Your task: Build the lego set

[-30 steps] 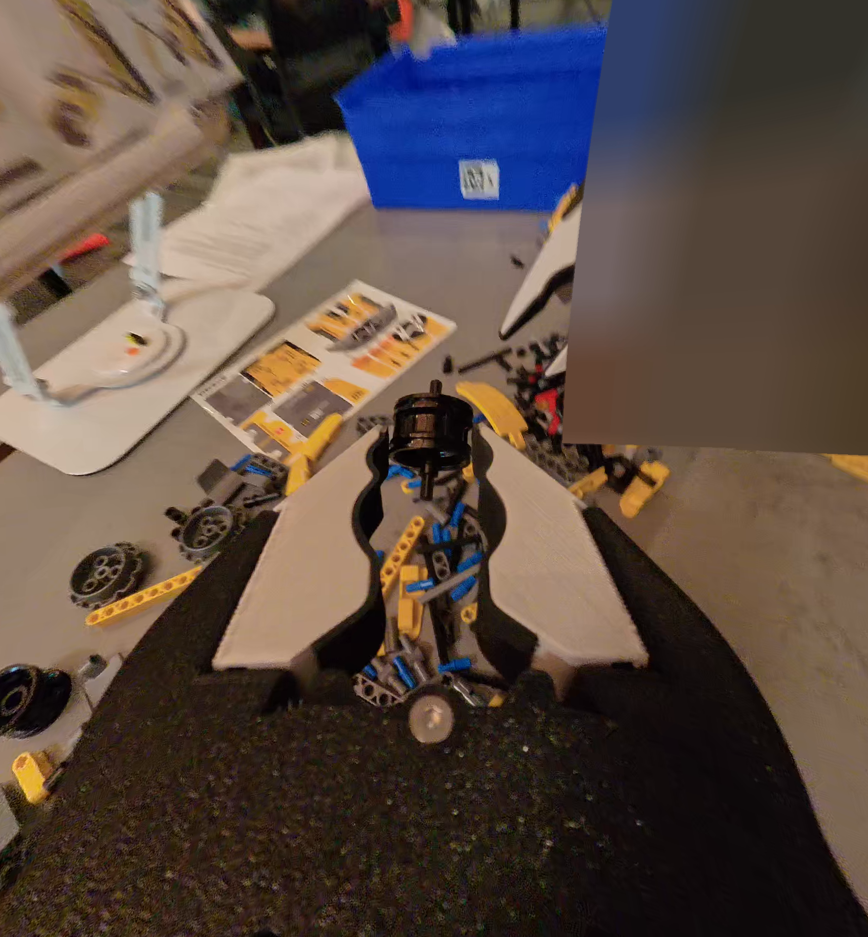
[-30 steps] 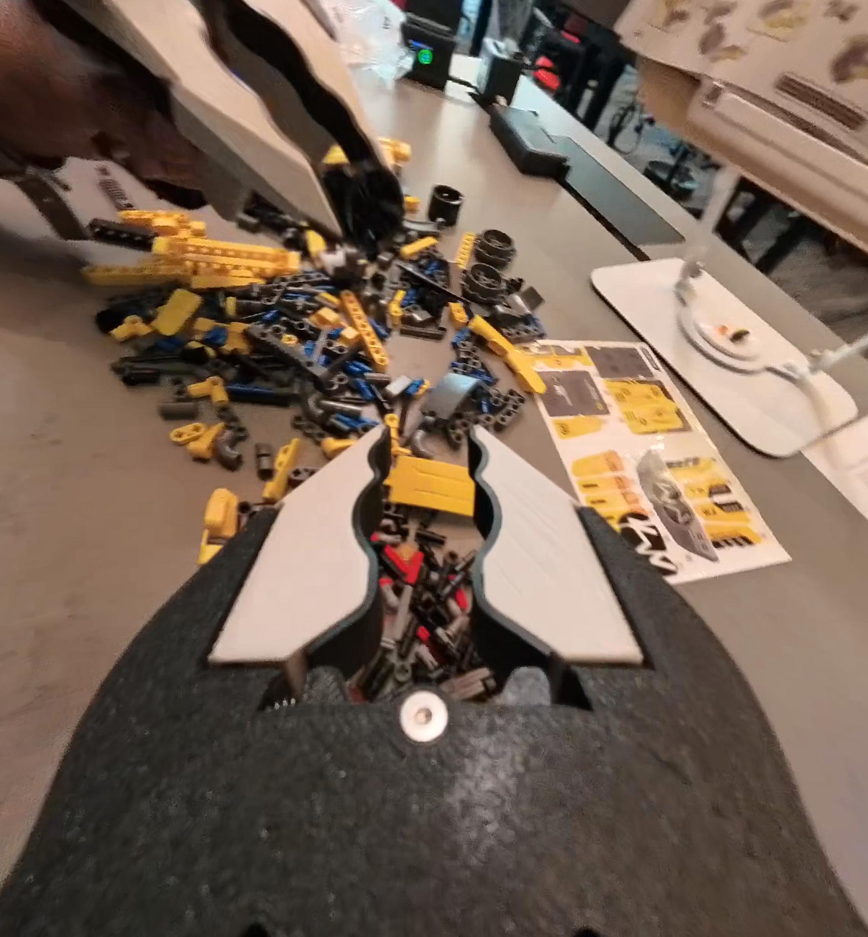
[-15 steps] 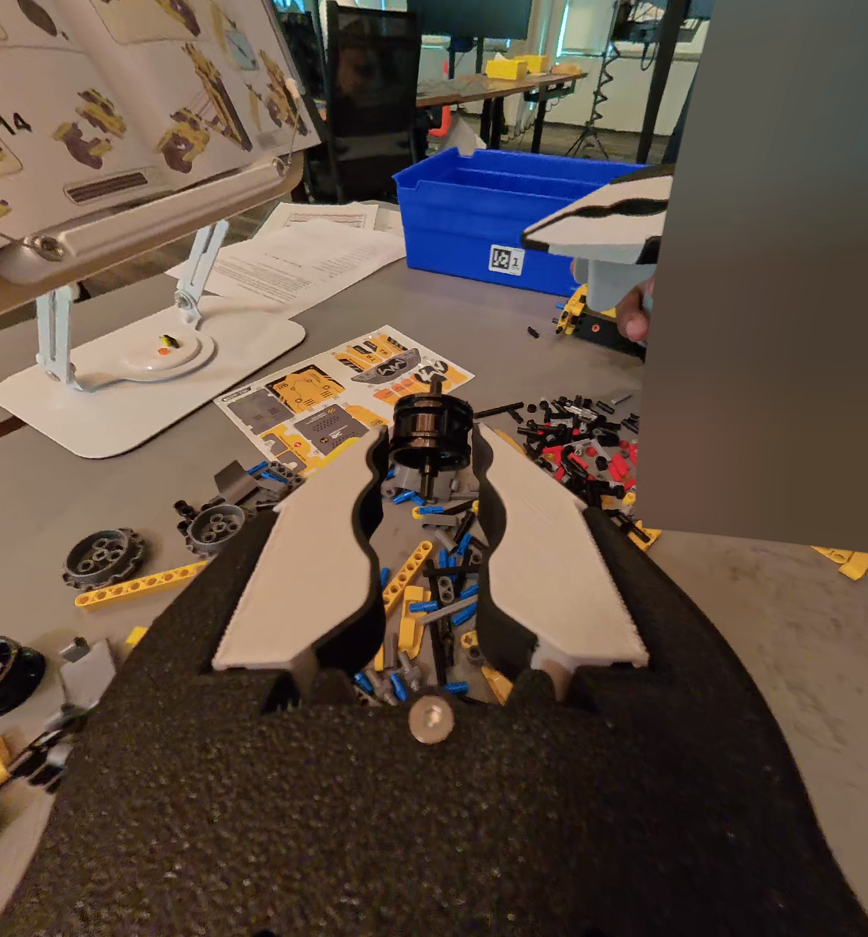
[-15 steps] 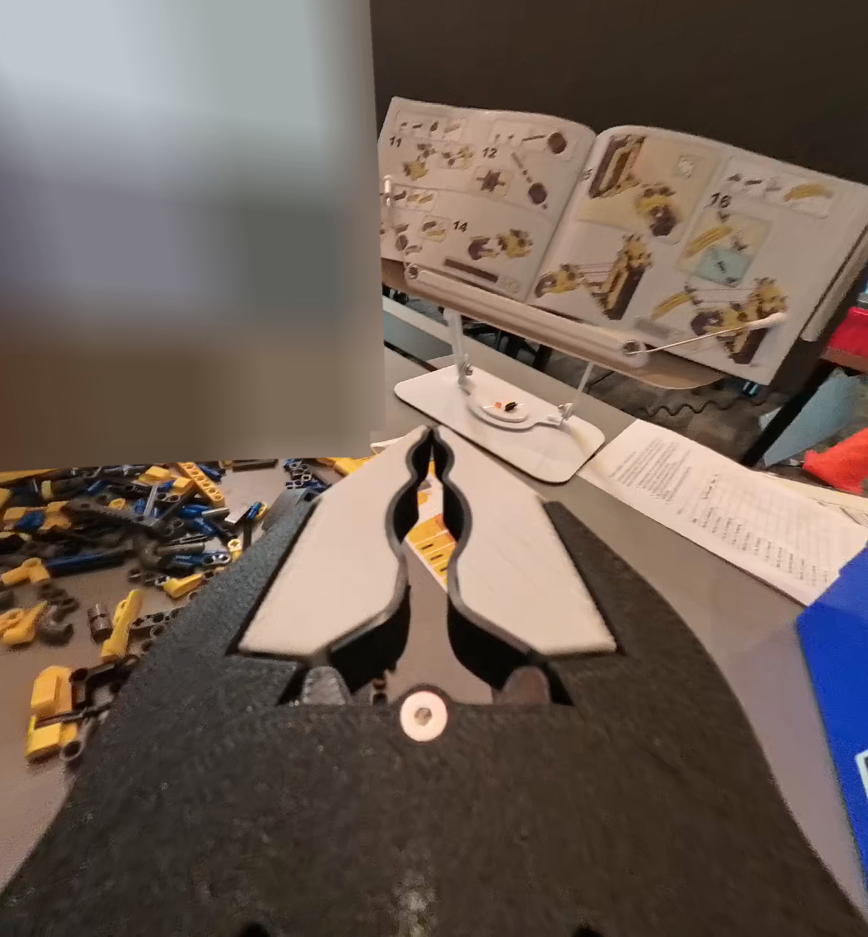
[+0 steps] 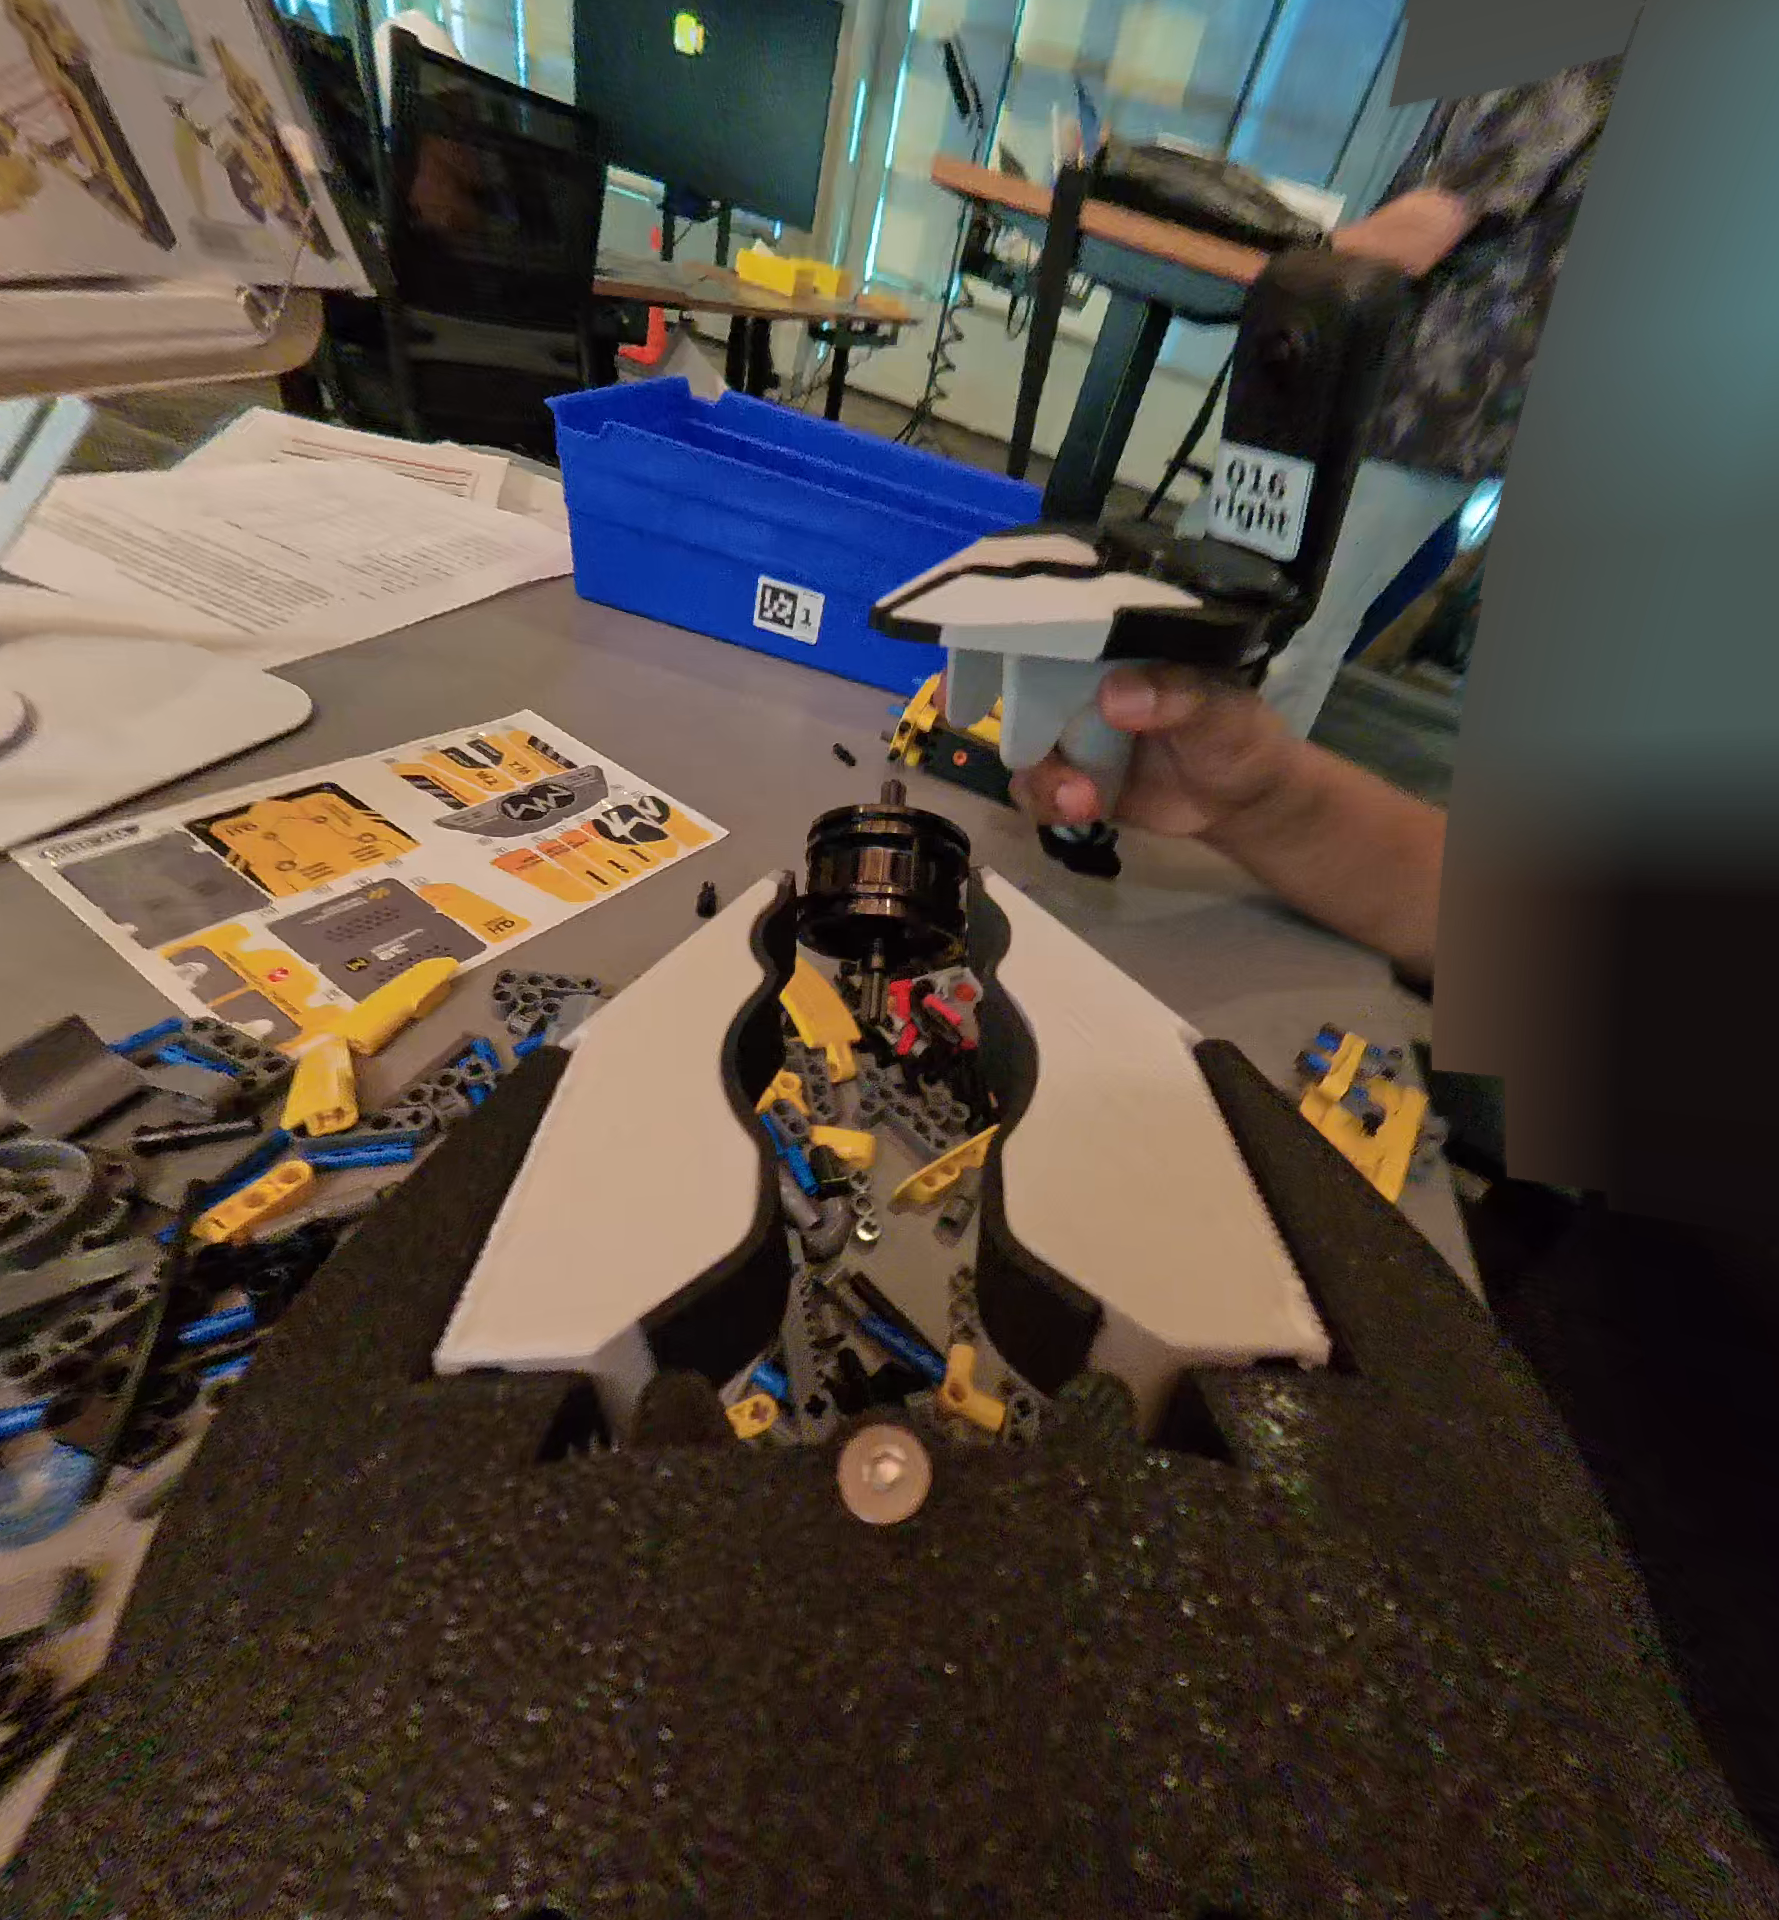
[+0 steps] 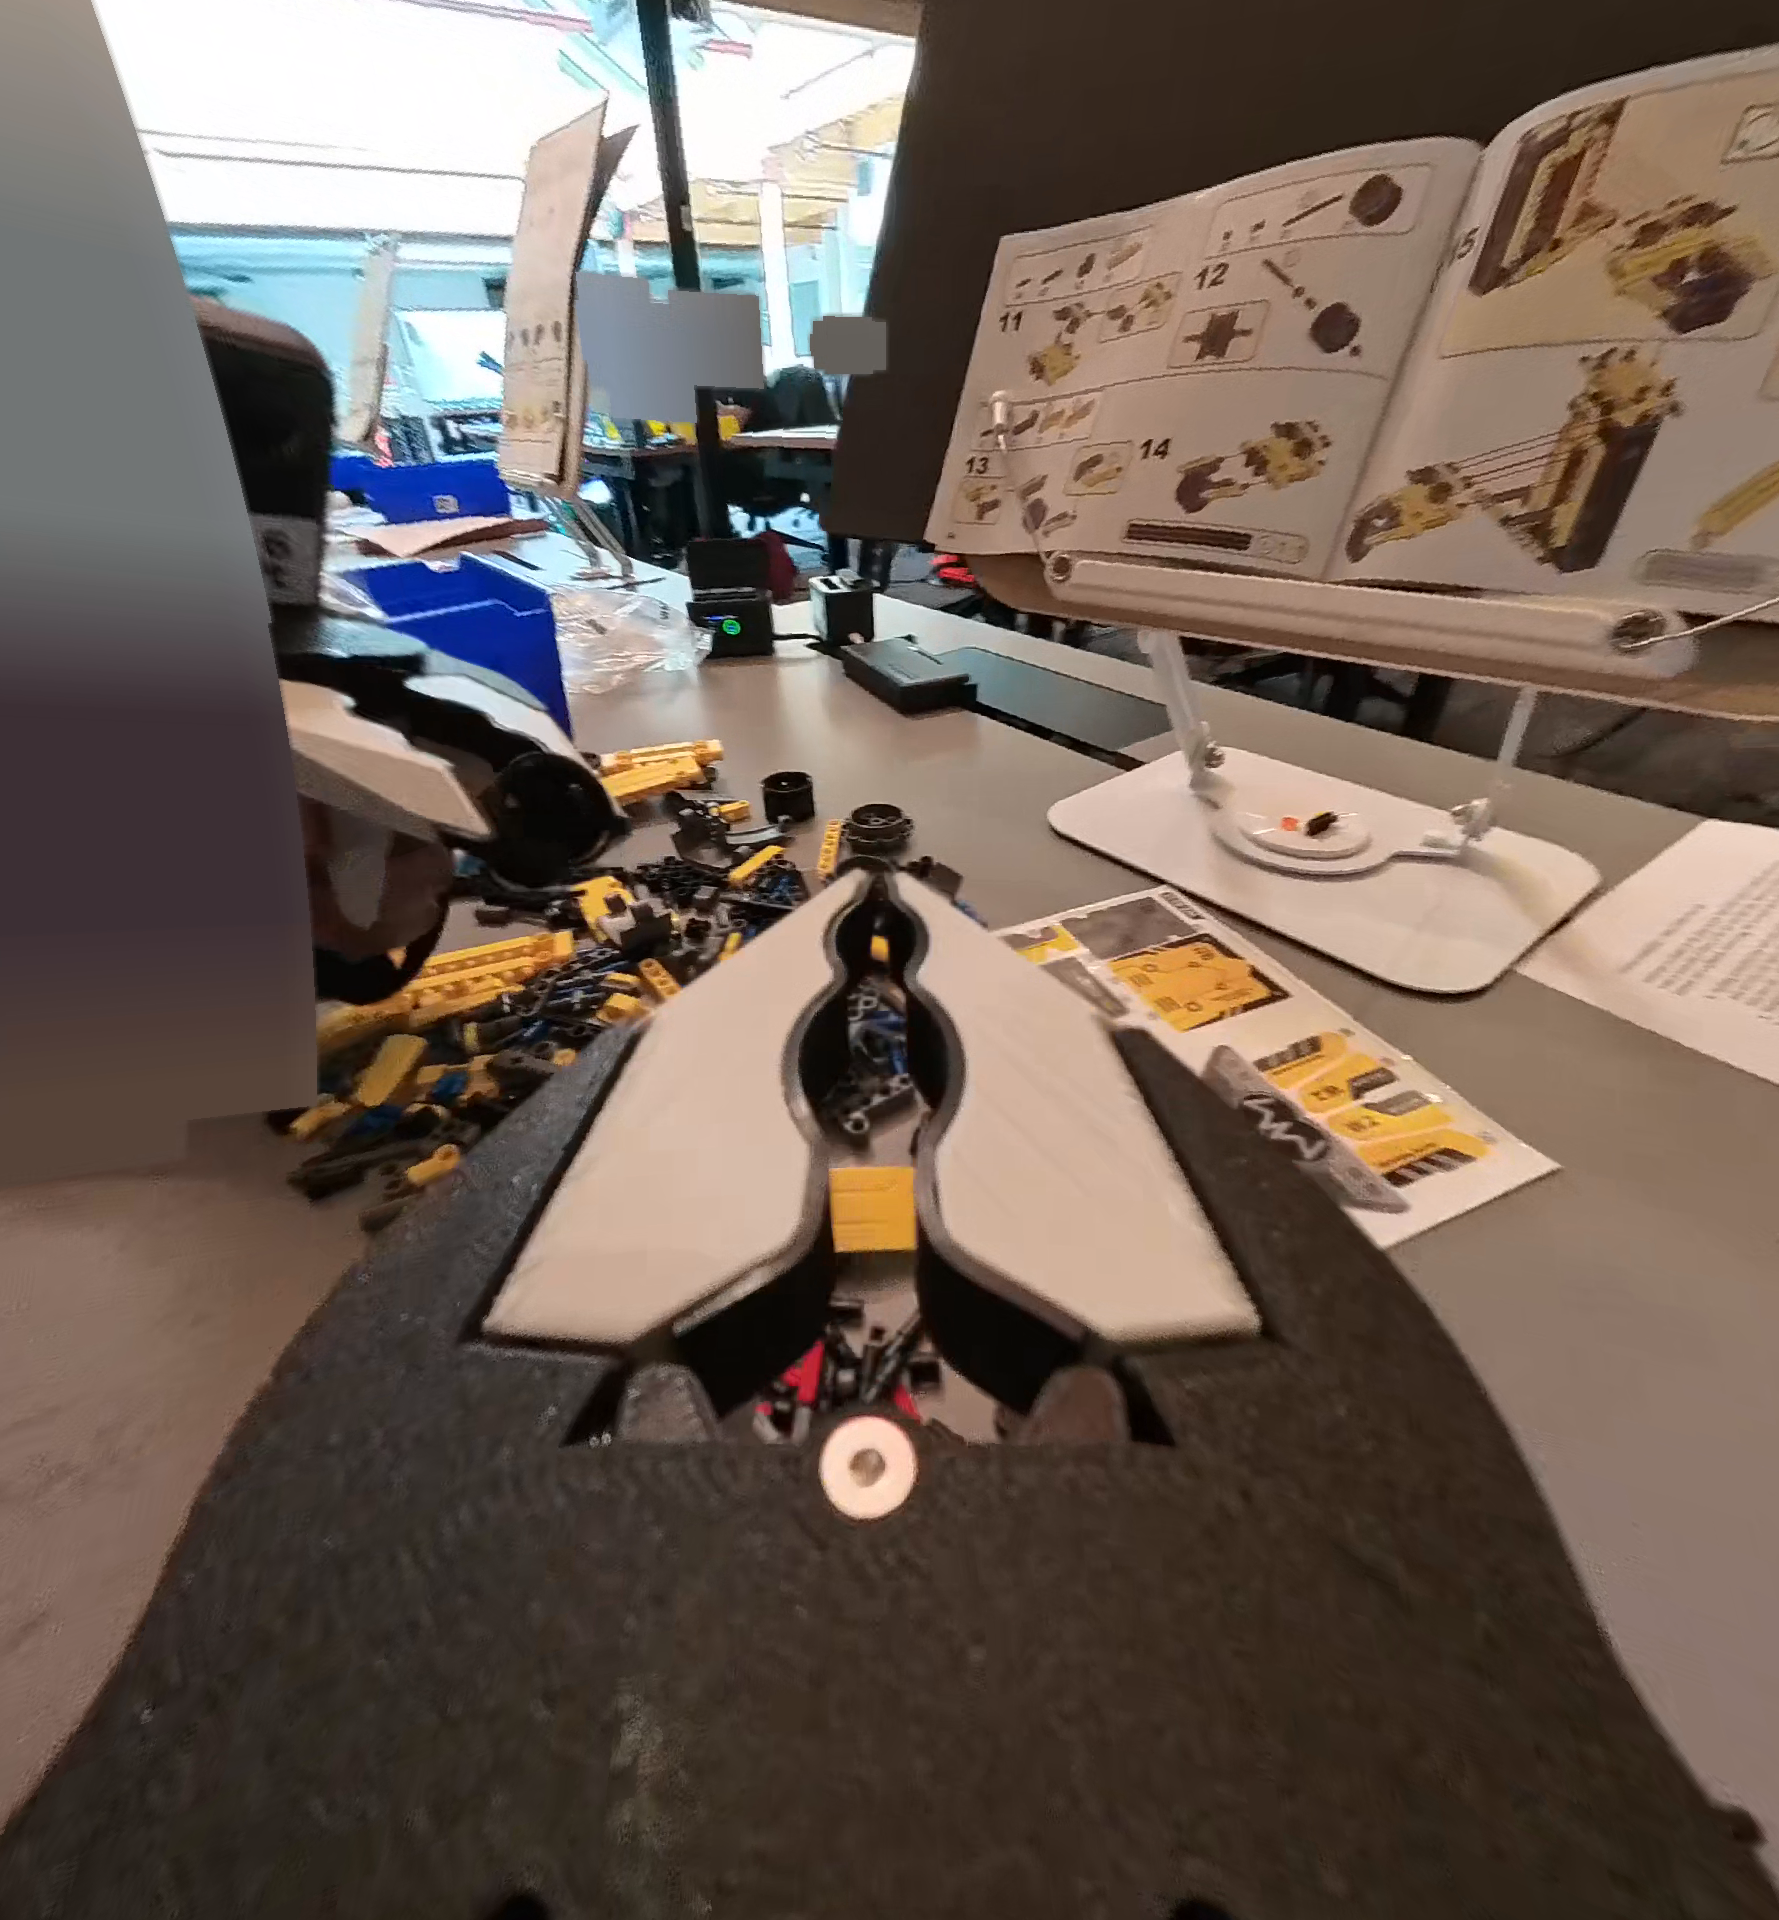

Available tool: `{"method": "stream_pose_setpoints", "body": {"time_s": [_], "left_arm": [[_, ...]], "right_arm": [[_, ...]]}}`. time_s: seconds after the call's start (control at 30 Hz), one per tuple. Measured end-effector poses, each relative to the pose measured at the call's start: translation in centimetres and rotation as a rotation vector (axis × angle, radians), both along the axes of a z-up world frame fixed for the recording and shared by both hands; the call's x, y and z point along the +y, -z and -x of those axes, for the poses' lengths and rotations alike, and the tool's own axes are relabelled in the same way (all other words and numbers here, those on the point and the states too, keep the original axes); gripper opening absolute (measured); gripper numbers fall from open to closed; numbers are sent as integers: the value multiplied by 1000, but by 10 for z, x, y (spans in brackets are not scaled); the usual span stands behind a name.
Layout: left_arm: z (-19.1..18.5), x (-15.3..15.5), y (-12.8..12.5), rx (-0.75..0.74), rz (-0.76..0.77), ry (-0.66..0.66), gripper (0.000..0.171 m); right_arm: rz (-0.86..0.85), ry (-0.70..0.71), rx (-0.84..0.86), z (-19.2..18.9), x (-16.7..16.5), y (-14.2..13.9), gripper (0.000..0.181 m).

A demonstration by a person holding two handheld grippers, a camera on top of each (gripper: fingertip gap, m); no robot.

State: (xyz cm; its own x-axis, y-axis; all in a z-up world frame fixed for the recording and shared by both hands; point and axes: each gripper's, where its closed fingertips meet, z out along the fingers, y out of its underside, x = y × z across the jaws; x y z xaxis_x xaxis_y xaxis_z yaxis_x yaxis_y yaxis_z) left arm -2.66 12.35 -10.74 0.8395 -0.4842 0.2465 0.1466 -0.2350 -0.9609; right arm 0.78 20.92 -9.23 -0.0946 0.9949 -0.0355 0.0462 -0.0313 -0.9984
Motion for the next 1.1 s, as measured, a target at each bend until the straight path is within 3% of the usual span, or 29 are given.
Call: {"method": "stream_pose_setpoints", "body": {"time_s": [0.23,0.37,0.43,0.6,0.83,1.1], "left_arm": [[25,5,-10,-272,21,-73,32],[36,-9,-44,-767,-44,103,32],[50,-13,-49,-920,-60,129,32],[60,-8,-40,-942,-26,69,32],[84,-5,-27,-1109,22,7,32],[91,-10,-35,-1144,-3,27,32]], "right_arm": [[287,-128,27,-2,-5,-4,1],[353,-192,3,1,-14,0,1],[336,-192,-6,2,-17,4,1],[297,-202,-20,3,-25,6,1],[282,-181,-47,5,-20,13,1],[336,-229,-67,7,-29,18,2]]}}
